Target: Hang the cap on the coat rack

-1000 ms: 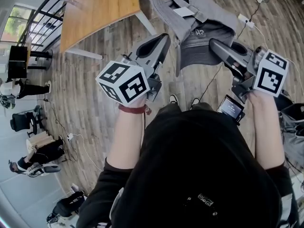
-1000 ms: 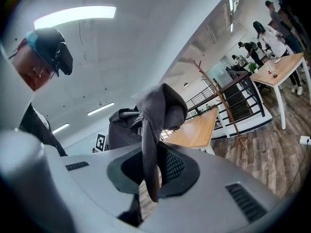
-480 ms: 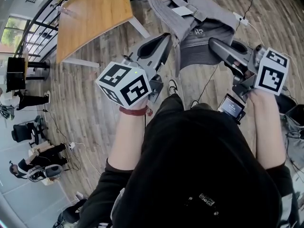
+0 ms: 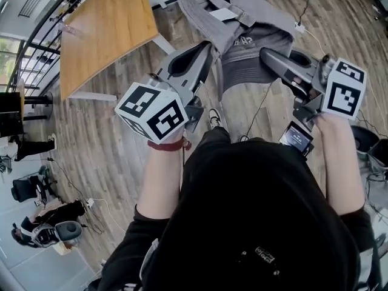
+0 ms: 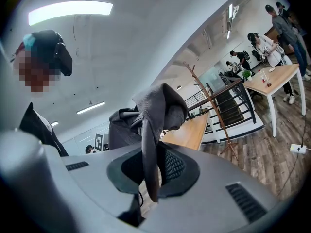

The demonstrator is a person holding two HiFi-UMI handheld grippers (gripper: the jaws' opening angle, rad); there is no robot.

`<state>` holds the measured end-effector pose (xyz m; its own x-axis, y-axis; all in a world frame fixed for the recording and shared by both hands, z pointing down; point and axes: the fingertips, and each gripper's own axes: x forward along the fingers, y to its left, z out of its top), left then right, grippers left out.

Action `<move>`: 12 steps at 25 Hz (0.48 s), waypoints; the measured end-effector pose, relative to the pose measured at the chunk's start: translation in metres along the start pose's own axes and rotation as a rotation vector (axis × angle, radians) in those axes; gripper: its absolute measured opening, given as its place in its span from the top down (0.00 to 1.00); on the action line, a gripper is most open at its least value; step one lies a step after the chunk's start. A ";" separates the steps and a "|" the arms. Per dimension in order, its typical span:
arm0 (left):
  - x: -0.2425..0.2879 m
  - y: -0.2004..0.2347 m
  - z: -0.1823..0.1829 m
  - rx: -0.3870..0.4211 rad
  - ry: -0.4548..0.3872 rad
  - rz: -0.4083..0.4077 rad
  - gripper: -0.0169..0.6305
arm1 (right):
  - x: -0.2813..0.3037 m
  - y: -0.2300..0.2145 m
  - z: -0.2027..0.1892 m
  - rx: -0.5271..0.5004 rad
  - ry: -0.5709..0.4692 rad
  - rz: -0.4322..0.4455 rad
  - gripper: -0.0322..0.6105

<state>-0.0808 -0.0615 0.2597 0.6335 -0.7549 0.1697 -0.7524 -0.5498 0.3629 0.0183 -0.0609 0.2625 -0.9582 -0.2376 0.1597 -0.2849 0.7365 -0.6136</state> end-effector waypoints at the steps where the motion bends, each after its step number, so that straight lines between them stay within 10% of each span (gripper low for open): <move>1: 0.002 0.000 -0.002 0.000 0.002 -0.009 0.98 | 0.000 -0.001 -0.001 0.000 -0.003 -0.003 0.89; 12: 0.007 0.001 -0.006 -0.035 -0.002 -0.056 0.98 | -0.001 -0.007 -0.002 0.031 -0.006 -0.057 0.89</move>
<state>-0.0763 -0.0654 0.2670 0.6743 -0.7238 0.1466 -0.7088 -0.5787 0.4034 0.0216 -0.0647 0.2682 -0.9401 -0.2826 0.1906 -0.3381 0.7013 -0.6276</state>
